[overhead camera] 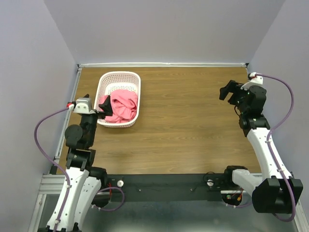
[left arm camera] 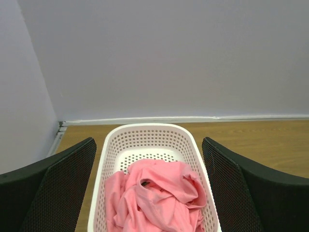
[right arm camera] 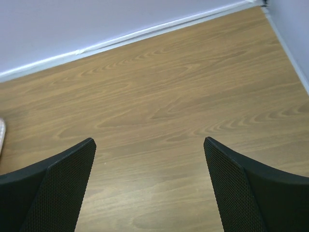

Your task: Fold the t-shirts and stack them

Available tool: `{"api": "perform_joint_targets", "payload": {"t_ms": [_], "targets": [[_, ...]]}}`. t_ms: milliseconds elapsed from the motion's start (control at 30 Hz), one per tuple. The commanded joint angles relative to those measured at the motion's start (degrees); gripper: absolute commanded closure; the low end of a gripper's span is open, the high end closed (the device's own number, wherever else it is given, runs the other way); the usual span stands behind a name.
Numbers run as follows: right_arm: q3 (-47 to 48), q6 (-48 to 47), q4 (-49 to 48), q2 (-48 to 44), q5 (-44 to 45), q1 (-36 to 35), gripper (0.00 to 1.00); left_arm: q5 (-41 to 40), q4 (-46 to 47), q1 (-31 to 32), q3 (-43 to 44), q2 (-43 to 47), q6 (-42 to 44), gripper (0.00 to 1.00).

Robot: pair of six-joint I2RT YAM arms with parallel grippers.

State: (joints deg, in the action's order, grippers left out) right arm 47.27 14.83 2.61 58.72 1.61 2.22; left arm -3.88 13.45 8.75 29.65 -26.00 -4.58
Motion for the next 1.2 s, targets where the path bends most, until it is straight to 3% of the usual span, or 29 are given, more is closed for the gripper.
{"api": "perform_joint_targets", "payload": {"t_ms": [0, 33, 100, 200, 367, 467, 733, 933, 967, 1033, 1067, 1167], "targets": [[1.16, -8.2, -0.59, 0.43, -15.88, -0.02, 0.0, 6.59, -2.54, 0.3, 3.83, -4.92, -4.2, 0.02], [0.2, -19.46, -0.42, 0.78, -33.51, -0.02, 0.0, 8.95, -3.51, 0.21, 4.79, -8.77, -5.08, 0.02], [-0.94, -33.31, 4.91, 1.83, -49.35, -0.11, 0.0, 10.2, -7.36, 0.21, 7.96, -15.18, -8.94, 0.02], [-2.88, -30.57, 6.6, 2.89, -48.02, -0.11, 0.0, 11.53, -10.46, 0.12, 10.42, -20.83, -12.9, 0.02], [-0.16, -28.98, 10.56, 5.53, -45.46, -0.11, 0.0, 6.88, -14.93, -0.05, 12.97, -31.38, -17.47, 0.11], [-0.24, -29.24, 11.01, 4.3, -45.46, -0.11, 0.0, 4.85, -16.52, 0.04, 16.65, -38.14, -20.11, 0.22], [-0.68, -29.07, 11.01, 2.54, -45.29, -0.11, 0.0, -7.17, -23.72, 0.21, 25.8, -57.72, -25.04, 0.22], [-0.68, -28.98, 11.01, 2.01, -45.03, -0.11, 0.0, -11.06, -29.89, 1.35, 32.75, -69.61, -26.18, 0.23], [-0.68, -28.89, 11.01, 2.01, -44.94, -0.11, 0.0, -10.37, -29.8, 1.35, 32.93, -70.41, -25.83, 0.28], [-0.6, -28.89, 11.01, 1.93, -44.94, -0.11, 0.0, -6.52, -29.89, 1.35, 34.24, -70.94, -23.38, 0.82], [-0.68, -28.89, 11.01, 1.75, -44.85, -0.11, 0.0, -5.62, -30.5, 1.44, 35.12, -70.51, -22.5, 1.0], [-0.77, -28.89, 11.01, 1.66, -44.94, -0.11, 0.0, -5.17, -30.25, 5.12, 38.02, -62.71, -19.25, 1.0]]}}
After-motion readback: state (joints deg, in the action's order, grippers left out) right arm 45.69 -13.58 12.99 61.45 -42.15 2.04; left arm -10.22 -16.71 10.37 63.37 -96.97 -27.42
